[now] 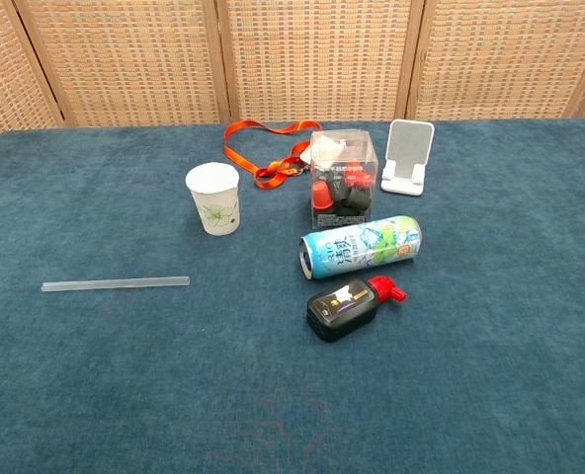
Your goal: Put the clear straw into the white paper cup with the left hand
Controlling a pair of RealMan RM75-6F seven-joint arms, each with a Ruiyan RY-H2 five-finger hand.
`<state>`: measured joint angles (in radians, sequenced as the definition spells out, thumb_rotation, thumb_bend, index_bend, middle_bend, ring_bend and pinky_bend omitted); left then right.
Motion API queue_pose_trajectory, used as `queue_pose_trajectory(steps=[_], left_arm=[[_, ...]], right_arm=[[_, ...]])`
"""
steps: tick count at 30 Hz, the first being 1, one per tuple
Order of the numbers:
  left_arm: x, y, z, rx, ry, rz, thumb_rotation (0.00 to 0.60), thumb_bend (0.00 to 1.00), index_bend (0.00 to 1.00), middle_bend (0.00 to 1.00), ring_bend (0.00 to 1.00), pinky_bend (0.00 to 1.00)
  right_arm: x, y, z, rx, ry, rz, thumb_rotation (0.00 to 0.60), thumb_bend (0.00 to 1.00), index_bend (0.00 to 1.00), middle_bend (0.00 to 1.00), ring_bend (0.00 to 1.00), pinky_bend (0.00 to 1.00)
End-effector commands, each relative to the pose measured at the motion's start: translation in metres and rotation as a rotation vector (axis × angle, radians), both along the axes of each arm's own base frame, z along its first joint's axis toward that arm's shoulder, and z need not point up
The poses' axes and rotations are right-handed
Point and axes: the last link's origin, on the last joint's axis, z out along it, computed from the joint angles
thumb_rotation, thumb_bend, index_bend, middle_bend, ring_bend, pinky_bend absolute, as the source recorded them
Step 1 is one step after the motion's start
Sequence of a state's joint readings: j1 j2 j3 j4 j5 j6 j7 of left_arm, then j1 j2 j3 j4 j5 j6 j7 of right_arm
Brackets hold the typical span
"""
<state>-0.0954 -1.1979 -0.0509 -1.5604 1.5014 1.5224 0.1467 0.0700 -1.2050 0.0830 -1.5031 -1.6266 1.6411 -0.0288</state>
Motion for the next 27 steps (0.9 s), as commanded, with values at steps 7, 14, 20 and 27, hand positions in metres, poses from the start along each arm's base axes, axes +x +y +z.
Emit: queue_pose_trajectory(steps=[7,14,20,27], left_arm=[[0.003,-0.001,-0.002,0.011,-0.002,-0.021,0.600,0.18,0.00,0.00,0.00,0.00],[0.004,0.000,-0.002,0.025,-0.012,-0.030,0.600,0.18,0.00,0.00,0.00,0.00],[0.004,0.001,-0.005,0.017,-0.009,-0.029,0.600,0.18,0.00,0.00,0.00,0.00],[0.008,0.006,-0.011,0.016,-0.029,-0.039,0.600,0.18,0.15,0.00,0.00,0.00]], right_arm=[[0.000,0.001,0.000,0.007,-0.006,-0.004,0.600,0.08,0.09,0.00,0.00,0.00],[-0.001,0.000,0.000,0.011,-0.004,-0.010,0.600,0.08,0.10,0.00,0.00,0.00],[-0.001,0.001,0.001,0.011,-0.010,-0.011,0.600,0.08,0.10,0.00,0.00,0.00],[-0.002,0.001,0.005,0.010,-0.029,-0.014,0.600,0.08,0.10,0.00,0.00,0.00]])
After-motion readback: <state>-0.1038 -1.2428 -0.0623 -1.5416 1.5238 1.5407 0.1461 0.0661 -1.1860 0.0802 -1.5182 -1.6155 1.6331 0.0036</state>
